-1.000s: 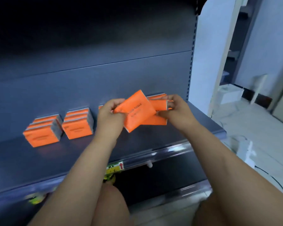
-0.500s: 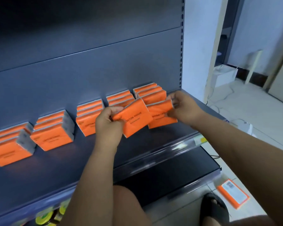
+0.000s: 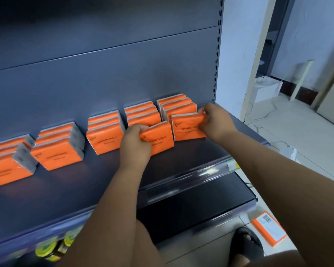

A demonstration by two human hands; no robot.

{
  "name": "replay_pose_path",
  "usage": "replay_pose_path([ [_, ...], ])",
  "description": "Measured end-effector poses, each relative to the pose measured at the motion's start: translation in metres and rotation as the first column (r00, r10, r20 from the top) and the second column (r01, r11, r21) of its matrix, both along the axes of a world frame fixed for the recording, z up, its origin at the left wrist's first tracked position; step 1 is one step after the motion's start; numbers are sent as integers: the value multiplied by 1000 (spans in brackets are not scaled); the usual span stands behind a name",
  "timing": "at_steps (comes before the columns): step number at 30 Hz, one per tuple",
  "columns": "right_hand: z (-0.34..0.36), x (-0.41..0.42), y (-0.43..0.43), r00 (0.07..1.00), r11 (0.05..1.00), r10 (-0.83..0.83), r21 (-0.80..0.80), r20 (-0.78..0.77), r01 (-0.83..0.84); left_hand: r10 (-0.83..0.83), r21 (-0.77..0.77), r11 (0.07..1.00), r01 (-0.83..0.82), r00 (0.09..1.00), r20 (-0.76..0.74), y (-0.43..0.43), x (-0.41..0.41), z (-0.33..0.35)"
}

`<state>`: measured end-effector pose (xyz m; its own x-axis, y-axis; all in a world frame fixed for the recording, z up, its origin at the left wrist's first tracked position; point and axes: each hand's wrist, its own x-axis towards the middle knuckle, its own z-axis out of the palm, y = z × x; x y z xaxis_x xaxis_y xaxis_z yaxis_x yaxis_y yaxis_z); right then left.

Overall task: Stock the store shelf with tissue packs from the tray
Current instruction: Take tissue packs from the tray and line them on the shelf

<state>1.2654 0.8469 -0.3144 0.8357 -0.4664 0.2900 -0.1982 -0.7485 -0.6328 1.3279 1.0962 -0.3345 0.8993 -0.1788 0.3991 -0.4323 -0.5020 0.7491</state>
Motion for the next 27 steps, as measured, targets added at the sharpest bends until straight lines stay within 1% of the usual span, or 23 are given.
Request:
replay_pose_path([
  [2, -2, 3, 0, 1000, 997, -7, -76, -23, 5, 35, 84, 995, -45, 993, 114, 2, 4, -3],
  [4, -3, 5, 1, 999, 989, -15, -150, -39, 9, 23, 143, 988, -51, 982, 189, 6, 8, -3],
  [9, -4, 7, 6, 998, 965, -41, -261, -56, 25, -55, 197, 980, 6, 968, 244, 18, 19, -8],
  [12, -7, 7, 8, 997, 952, -58, -303, -53, 39, -56, 226, 974, -11, 957, 286, 20, 23, -10],
  [16, -9, 9, 13, 994, 922, -94, -382, -55, 67, -20, 277, 958, -81, 938, 345, 22, 31, -12],
  [18, -11, 9, 15, 993, 860, -109, -506, -53, 67, -14, 283, 954, -101, 926, 377, 24, 36, -14],
  [20, -13, 10, 16, 995, 723, -88, -690, -50, 29, -15, 281, 953, -114, 907, 421, 24, 41, -15],
  [22, -14, 12, 18, 996, 610, -43, -792, -72, -30, -14, 279, 952, -124, 894, 447, 24, 45, -15],
  [24, -15, 16, 22, 995, 571, -13, -817, -102, -76, -16, 276, 953, -121, 893, 449, 24, 47, -15],
  [27, -16, 19, 28, 991, 557, -17, -824, -134, -102, -38, 278, 955, -104, 886, 462, 22, 46, -15],
])
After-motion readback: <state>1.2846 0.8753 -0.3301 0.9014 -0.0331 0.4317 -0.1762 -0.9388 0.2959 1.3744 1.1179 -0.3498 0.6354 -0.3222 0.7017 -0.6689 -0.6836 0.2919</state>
